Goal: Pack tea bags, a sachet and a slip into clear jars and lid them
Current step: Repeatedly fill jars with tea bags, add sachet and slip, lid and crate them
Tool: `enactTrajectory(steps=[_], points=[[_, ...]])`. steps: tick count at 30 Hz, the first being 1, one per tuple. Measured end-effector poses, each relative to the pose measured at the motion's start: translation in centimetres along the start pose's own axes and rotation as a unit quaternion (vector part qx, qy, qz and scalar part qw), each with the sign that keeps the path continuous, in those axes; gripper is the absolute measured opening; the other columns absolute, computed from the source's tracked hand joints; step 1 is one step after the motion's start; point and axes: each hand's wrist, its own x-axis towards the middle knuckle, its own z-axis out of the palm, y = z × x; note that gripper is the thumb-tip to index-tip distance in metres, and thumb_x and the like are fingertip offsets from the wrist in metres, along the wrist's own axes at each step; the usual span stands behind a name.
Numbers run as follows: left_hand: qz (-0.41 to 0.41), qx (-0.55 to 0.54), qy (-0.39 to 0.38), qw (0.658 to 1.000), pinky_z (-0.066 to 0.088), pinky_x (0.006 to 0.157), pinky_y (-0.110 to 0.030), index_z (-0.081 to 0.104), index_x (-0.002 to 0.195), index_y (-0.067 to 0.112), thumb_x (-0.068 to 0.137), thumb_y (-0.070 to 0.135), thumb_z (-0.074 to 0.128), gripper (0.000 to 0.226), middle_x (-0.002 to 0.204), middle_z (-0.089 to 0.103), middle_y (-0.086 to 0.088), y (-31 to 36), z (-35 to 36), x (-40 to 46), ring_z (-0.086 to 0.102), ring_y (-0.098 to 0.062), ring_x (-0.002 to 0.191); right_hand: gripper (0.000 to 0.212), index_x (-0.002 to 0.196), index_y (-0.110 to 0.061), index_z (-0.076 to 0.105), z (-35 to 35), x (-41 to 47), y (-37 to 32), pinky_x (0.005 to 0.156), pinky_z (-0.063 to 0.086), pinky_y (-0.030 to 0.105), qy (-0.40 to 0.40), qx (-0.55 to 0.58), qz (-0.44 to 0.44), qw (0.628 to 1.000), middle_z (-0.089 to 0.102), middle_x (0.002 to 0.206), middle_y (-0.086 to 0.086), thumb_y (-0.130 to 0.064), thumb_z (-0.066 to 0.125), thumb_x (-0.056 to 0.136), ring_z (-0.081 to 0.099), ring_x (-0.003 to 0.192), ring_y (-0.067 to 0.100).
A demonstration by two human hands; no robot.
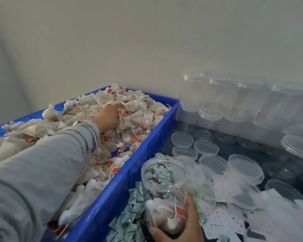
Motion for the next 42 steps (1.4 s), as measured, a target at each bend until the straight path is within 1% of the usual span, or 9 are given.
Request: enactTrajectory(steps=[9, 14, 20, 23, 26, 29, 33, 37, 42], points=[[0.003, 0.172, 0.050, 0.984, 0.049, 0.082, -0.032, 0.058, 0.114, 0.007, 0.089, 0.004, 0.055, 0.025, 0.111, 0.054, -0.015, 0.5, -0.7, -0.4, 0.058, -0.025, 0.092, 0.107, 0.138, -0.017, 0.033, 0.0, 0.6, -0.4, 0.103, 0.041, 0.026, -0.014, -0.014, 0.005, 1.000, 0.048, 0.135, -0.009, -0.013, 0.093, 0.049, 0.047, 0.126, 0.009], [-0.009, 0.068, 0.130, 0.989, 0.034, 0.064, -0.025, 0.061, 0.079, 0.009, 0.092, 0.010, 0.052, 0.016, 0.083, 0.060, -0.008, 0.5, -2.8, -0.6, 0.049, -0.018, 0.070, 0.105, 0.129, -0.032, 0.031, -0.3, 0.5, -0.5, 0.096, 0.041, 0.017, -0.005, -0.017, 0.005, 1.000, 0.048, 0.133, -0.016, -0.008, 0.093, 0.047, 0.049, 0.122, 0.008], [0.013, -0.018, 0.185, 0.982, 0.027, 0.056, -0.027, 0.072, 0.088, 0.014, 0.090, 0.022, 0.060, 0.015, 0.078, 0.058, 0.002, 1.7, -5.9, -3.0, 0.050, -0.017, 0.072, 0.107, 0.136, -0.022, 0.033, -0.2, 0.6, -0.7, 0.093, 0.041, 0.012, -0.016, -0.041, 0.002, 0.999, 0.049, 0.133, -0.011, -0.003, 0.091, 0.048, 0.055, 0.107, -0.008], [0.043, -0.103, 0.195, 0.974, 0.032, 0.056, -0.017, 0.069, 0.084, 0.027, 0.087, 0.021, 0.065, 0.008, 0.078, 0.060, 0.011, 3.4, -6.7, -5.4, 0.053, -0.012, 0.078, 0.096, 0.133, -0.016, 0.038, -0.3, 0.5, -0.3, 0.093, 0.044, 0.016, 0.001, -0.022, -0.005, 1.000, 0.054, 0.132, 0.000, 0.010, 0.086, 0.053, 0.056, 0.115, 0.009], [0.065, -0.252, 0.194, 0.946, 0.036, 0.061, 0.000, 0.069, 0.085, 0.030, 0.084, 0.016, 0.069, 0.015, 0.079, 0.062, 0.022, 5.5, -7.6, -8.0, 0.057, 0.006, 0.070, 0.099, 0.134, -0.026, 0.035, -0.1, 0.5, 0.0, 0.101, 0.042, 0.027, -0.007, -0.032, -0.017, 0.999, 0.051, 0.132, -0.010, 0.000, 0.088, 0.054, 0.052, 0.121, 0.010], [0.100, -0.386, 0.138, 0.907, 0.048, 0.083, -0.016, 0.071, 0.090, 0.030, 0.085, 0.011, 0.068, 0.020, 0.088, 0.072, 0.012, 7.2, -7.9, -9.9, 0.065, 0.000, 0.085, 0.097, 0.125, -0.038, 0.032, -0.1, 0.6, 0.7, 0.095, 0.037, 0.008, 0.012, -0.033, -0.027, 0.999, 0.048, 0.131, -0.017, -0.005, 0.090, 0.053, 0.049, 0.121, 0.003], [0.113, -0.575, 0.026, 0.810, 0.056, 0.069, -0.020, 0.074, 0.084, 0.020, 0.078, 0.010, 0.065, 0.015, 0.081, 0.074, 0.005, 9.6, -7.4, -11.6, 0.070, -0.010, 0.078, 0.099, 0.118, -0.046, 0.027, -0.1, 0.7, 0.8, 0.083, 0.030, -0.006, 0.014, -0.047, -0.025, 0.998, 0.044, 0.129, -0.022, -0.010, 0.090, 0.050, 0.047, 0.120, -0.001], [0.140, -0.645, -0.114, 0.743, 0.055, 0.064, -0.020, 0.078, 0.075, 0.022, 0.065, 0.017, 0.069, 0.015, 0.080, 0.074, 0.003, 10.1, -6.3, -12.3, 0.071, -0.009, 0.074, 0.095, 0.115, -0.041, 0.047, 0.2, 0.6, 0.6, 0.079, 0.043, 0.013, 0.080, -0.046, -0.020, 0.996, 0.061, 0.119, -0.015, 0.007, 0.089, 0.044, 0.058, 0.106, 0.001], [0.203, -0.357, -0.222, 0.884, 0.054, 0.074, -0.018, 0.075, 0.088, 0.031, 0.075, 0.011, 0.076, 0.024, 0.090, 0.073, -0.003, 9.1, -4.0, -13.3, 0.068, -0.007, 0.083, 0.101, 0.129, -0.031, 0.041, -0.1, 0.5, 0.2, 0.077, 0.039, -0.001, 0.052, -0.006, -0.030, 0.998, 0.056, 0.125, -0.014, 0.007, 0.089, 0.048, 0.056, 0.105, -0.010]])
